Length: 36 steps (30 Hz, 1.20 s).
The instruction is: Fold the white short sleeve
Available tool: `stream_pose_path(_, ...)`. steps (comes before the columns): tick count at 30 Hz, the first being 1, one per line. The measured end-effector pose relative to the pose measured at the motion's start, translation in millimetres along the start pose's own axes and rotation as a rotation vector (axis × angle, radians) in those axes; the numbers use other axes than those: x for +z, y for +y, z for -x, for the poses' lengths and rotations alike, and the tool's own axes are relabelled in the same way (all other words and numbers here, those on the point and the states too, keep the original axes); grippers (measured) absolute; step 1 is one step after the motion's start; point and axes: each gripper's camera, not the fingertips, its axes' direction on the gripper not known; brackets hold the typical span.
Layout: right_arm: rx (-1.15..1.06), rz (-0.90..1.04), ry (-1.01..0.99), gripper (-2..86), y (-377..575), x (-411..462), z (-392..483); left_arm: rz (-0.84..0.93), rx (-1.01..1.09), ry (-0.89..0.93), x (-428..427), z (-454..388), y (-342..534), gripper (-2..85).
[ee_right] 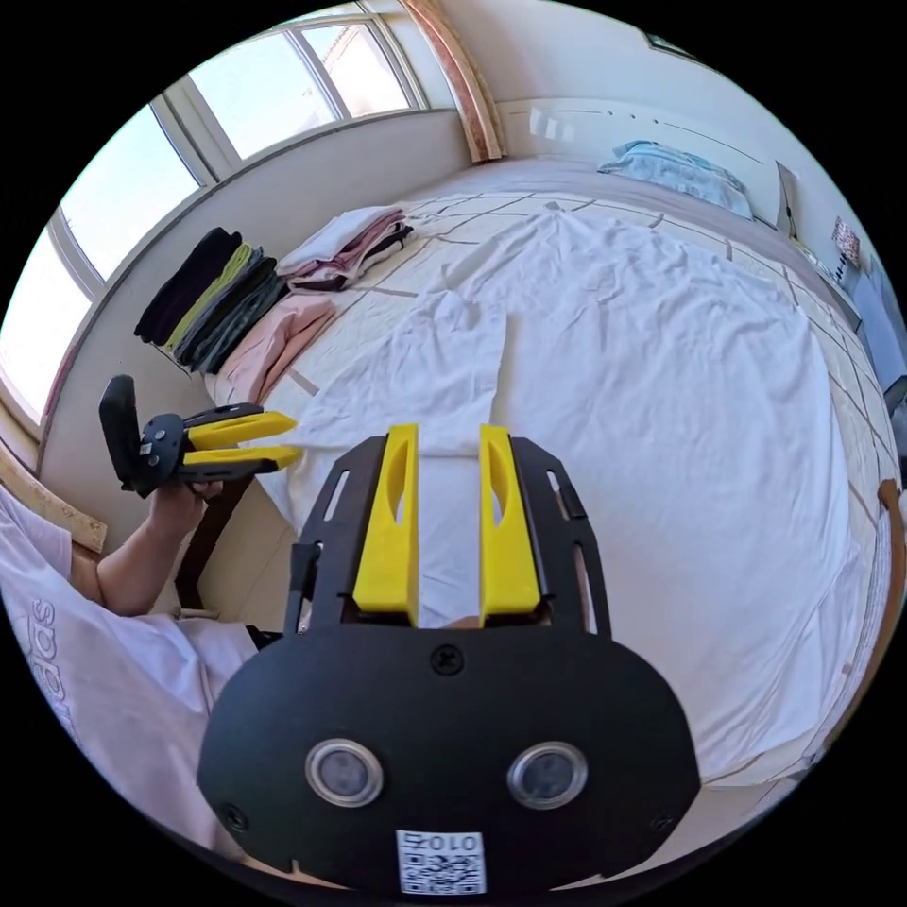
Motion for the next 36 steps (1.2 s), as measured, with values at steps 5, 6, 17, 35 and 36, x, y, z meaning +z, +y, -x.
stream_pose_path(5,-0.007,0.067,0.016,6.6,-21,13,12,-0.023,0.017,0.007,-7,14,2,1.1)
stream_pose_path(6,-0.023,0.062,-0.006,6.3,-23,10,16,-0.040,-0.014,0.023,-12,23,5,0.7)
stream_pose_path(17,0.062,0.036,-0.066,5.0,-9,1,-5,-0.129,-0.447,0.304,27,99,57,0.0)
stream_pose_path(35,-0.253,0.002,-0.216,7.5,-12,37,132,0.042,0.612,0.401,192,174,-308,11.3)
stream_pose_path(36,-0.263,0.007,-0.205,7.6,-12,39,136,0.145,0.634,0.452,212,177,-318,11.1)
